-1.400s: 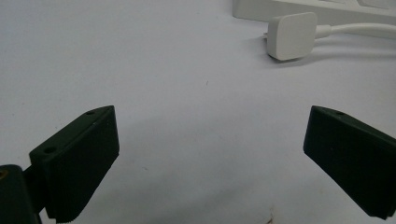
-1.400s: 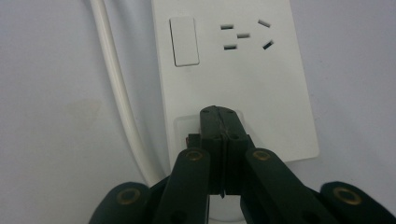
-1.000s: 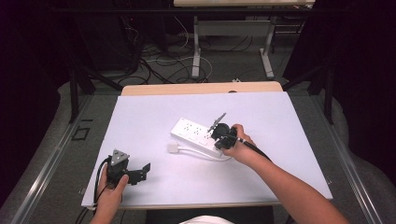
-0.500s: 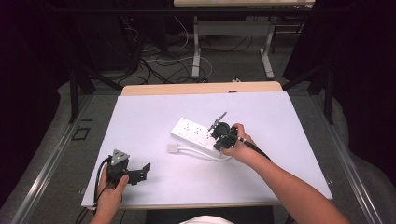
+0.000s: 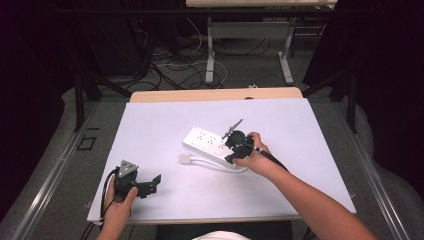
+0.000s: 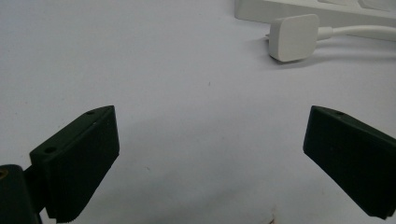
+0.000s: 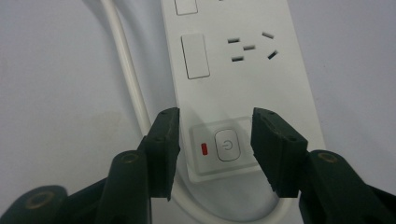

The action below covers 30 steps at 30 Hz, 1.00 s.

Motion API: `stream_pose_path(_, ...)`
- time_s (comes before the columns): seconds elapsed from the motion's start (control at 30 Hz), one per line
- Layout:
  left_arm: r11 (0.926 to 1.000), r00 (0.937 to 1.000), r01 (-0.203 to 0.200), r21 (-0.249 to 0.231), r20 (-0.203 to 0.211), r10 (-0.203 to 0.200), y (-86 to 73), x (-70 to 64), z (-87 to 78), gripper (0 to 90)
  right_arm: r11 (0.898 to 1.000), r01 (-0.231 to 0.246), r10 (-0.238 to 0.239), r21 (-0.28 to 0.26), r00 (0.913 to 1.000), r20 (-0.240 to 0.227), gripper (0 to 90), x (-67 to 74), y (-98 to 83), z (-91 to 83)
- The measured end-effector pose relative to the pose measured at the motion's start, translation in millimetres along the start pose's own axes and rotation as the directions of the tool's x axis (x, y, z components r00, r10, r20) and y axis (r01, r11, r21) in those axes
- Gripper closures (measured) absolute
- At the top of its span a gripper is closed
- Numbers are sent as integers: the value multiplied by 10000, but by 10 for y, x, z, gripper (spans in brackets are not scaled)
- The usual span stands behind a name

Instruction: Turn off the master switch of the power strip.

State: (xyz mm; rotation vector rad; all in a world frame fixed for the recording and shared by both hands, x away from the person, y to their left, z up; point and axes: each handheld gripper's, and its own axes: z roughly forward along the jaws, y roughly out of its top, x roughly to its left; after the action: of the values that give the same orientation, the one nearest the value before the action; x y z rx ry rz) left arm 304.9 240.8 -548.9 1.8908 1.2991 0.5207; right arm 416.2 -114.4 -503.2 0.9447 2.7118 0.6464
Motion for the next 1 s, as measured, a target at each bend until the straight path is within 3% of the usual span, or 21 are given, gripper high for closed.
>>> stream_pose_path(0.23, 10000, 10000, -4, 5, 6, 4, -2, -1, 3, 37, 9969, -758, 759, -224, 9971, 10, 330, 26, 31, -35)
stream_pose_path(0.47, 10000, 10000, 17, 36, 6, -17, -5, 3, -6, 37, 9932, -1124, 1125, -310, 9937, 21, 251, 23, 41, -39)
stream_pose_path(0.53, 10000, 10000, 27, 29, -1, -27, -5, 7, -7, 37, 9904, -1203, 1212, -680, 9926, 93, 171, 16, 37, -23)
stream_pose_path(0.63, 10000, 10000, 45, 19, 5, -45, -4, 7, -6, 37, 9871, -1487, 1500, -590, 9885, 173, 142, 12, 44, -56)
stream_pose_path(0.67, 10000, 10000, 32, 22, 2, -32, -4, 6, -5, 37, 9904, -1297, 1310, -482, 9911, 255, 128, -4, 49, -72)
stream_pose_path(0.73, 9999, 10000, 11, 102, 55, -12, -1, 6, -9, 37, 9862, -1451, 1488, -797, 9879, 431, 20, -8, 37, -74)
stream_pose_path(0.87, 9999, 10000, 29, 97, 50, -29, 2, 3, -5, 37, 9844, -1412, 1481, -1048, 9871, 612, 0, -21, 31, -78)
stream_pose_path(0.9, 10000, 10000, 36, 60, 45, -36, 1, 3, -3, 37, 9674, -1718, 1856, -1859, 9808, 594, 0, 1, 14, -32)
stream_pose_path(0.93, 10000, 10000, 37, 52, 43, -38, 2, 3, -3, 37, 9839, -1485, 1565, -999, 9846, 778, 0, -17, 31, -95)
stream_pose_path(1.0, 9999, 10000, -62, 94, 15, 62, 1, 10, -6, 37, 9813, -1510, 1601, -1191, 9845, 711, 0, -21, 18, -95)
